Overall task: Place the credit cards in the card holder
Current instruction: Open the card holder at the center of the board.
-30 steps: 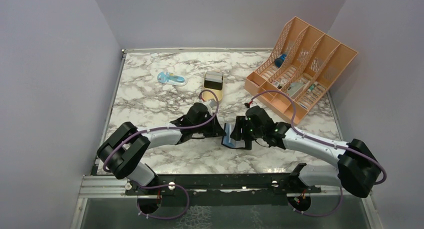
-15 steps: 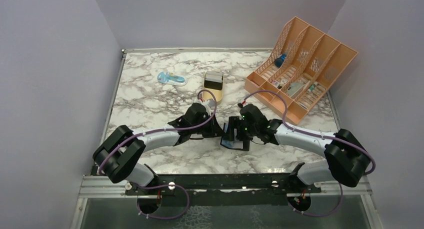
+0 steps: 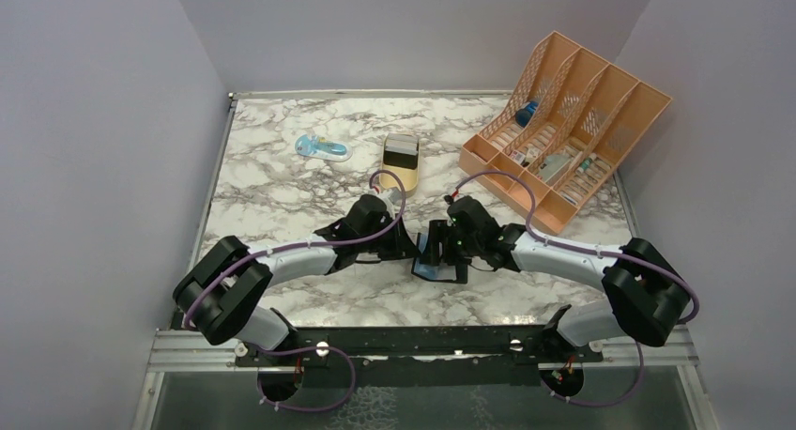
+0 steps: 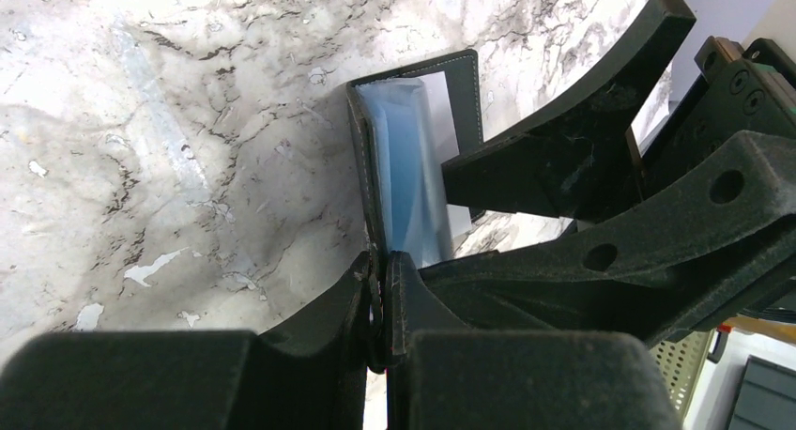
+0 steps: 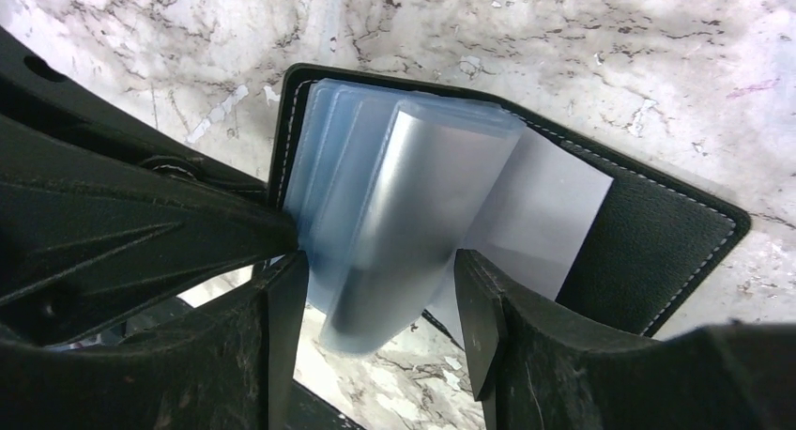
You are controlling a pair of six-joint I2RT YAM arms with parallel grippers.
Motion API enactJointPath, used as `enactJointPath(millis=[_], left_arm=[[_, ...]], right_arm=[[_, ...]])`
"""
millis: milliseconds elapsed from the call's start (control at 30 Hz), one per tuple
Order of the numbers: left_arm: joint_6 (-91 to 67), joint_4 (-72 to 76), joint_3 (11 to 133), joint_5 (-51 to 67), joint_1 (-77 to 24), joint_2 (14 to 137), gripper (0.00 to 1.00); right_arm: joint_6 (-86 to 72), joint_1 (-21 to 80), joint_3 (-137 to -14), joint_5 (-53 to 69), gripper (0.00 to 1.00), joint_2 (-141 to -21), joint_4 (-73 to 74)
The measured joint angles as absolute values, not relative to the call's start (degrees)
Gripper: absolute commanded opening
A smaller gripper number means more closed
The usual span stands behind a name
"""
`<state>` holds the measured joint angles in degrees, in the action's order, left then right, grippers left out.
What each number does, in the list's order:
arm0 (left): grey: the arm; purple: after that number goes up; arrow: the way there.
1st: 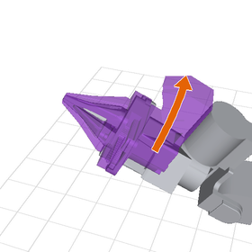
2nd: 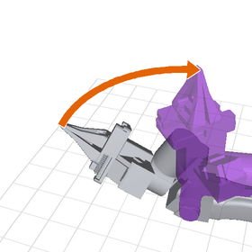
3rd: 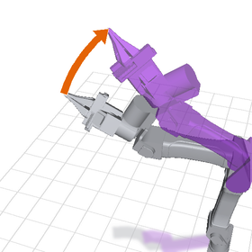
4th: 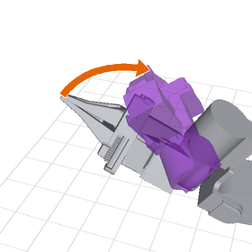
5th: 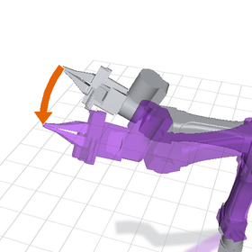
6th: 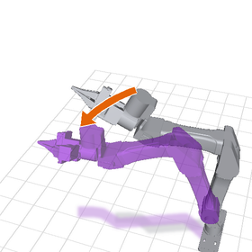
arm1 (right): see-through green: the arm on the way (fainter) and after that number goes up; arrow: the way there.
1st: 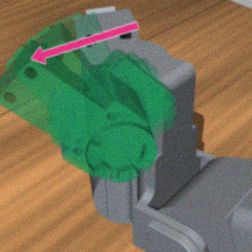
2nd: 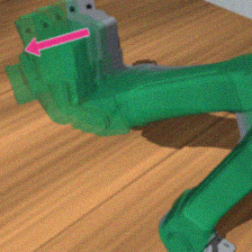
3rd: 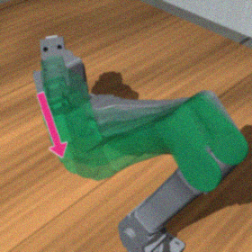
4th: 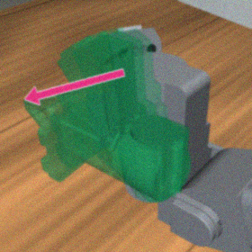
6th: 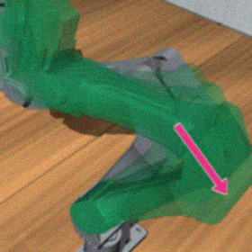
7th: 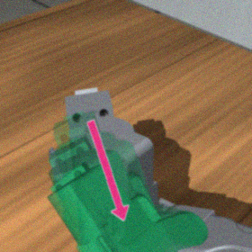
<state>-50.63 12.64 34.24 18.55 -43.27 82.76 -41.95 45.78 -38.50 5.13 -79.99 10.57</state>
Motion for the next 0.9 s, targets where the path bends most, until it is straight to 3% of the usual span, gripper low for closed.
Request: enactJointPath(millis=[567,900], left_arm=[[-49.08,9.80,34.26,17.08,-43.51,82.17,0.00],[-49.17,8.40,34.26,16.95,-43.53,81.43,0.00]], right_arm=[[-41.89,45.78,-38.50,-1.41,0.66,-78.41,15.70],[-41.95,45.78,-39.94,-9.80,0.62,-75.13,26.39]])
